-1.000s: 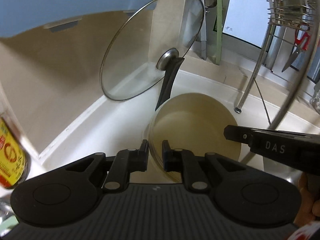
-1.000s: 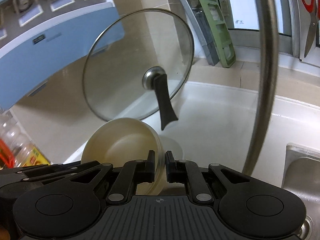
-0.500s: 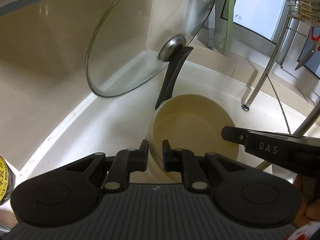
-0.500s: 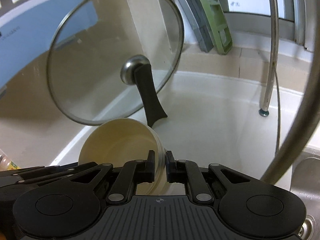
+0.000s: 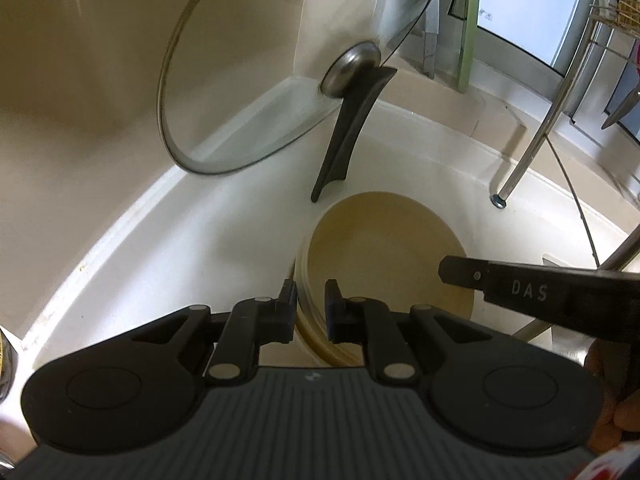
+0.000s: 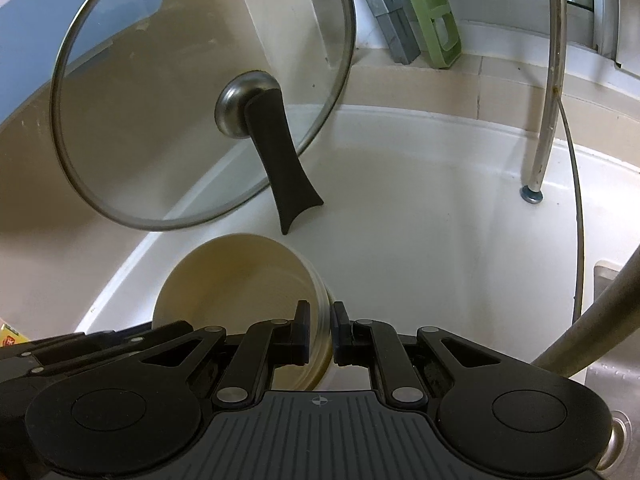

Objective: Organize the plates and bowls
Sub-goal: 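Lower the cream bowls into the white floral bowl and open both grippers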

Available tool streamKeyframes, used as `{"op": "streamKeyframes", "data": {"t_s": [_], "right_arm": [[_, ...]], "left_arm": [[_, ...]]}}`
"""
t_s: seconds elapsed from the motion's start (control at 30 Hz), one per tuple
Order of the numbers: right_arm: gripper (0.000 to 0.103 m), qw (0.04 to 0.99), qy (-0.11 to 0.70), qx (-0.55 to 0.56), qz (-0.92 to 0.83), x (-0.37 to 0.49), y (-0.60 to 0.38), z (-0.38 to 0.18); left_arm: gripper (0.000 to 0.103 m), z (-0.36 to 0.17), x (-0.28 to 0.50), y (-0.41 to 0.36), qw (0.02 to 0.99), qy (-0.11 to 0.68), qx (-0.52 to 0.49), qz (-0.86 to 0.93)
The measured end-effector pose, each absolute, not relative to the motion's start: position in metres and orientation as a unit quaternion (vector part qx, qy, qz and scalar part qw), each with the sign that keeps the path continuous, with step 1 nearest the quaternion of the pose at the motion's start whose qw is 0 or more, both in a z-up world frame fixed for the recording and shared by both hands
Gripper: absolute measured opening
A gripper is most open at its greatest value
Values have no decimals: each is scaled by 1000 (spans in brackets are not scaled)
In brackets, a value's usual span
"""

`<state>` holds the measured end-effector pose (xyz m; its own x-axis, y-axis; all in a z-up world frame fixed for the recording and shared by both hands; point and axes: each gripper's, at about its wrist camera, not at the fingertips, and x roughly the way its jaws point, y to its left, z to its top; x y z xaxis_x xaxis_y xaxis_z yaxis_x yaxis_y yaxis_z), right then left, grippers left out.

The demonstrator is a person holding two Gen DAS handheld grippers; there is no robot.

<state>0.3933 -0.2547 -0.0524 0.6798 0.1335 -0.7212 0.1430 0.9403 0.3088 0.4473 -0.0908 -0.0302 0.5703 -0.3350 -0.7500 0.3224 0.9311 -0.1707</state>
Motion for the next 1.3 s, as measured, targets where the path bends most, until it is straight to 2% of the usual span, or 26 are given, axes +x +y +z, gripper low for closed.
{"op": "streamKeyframes", "data": {"t_s": [0.3, 0.4, 0.57, 1.3], "right_arm": [[11, 903, 395, 166, -9, 393, -253, -53], [12, 909, 387, 154, -8, 389, -251, -51], [37, 913, 374, 163, 3, 377, -251, -48], [40, 923, 326, 198, 41, 265, -256, -25]], "left_arm": [[13, -32, 447, -90, 884, 426, -11, -189], [16, -30, 443, -90, 888, 419, -7, -188], [18, -27, 435, -88, 892, 410, -4, -189], [18, 3, 320, -62, 915, 364, 26, -174]]}}
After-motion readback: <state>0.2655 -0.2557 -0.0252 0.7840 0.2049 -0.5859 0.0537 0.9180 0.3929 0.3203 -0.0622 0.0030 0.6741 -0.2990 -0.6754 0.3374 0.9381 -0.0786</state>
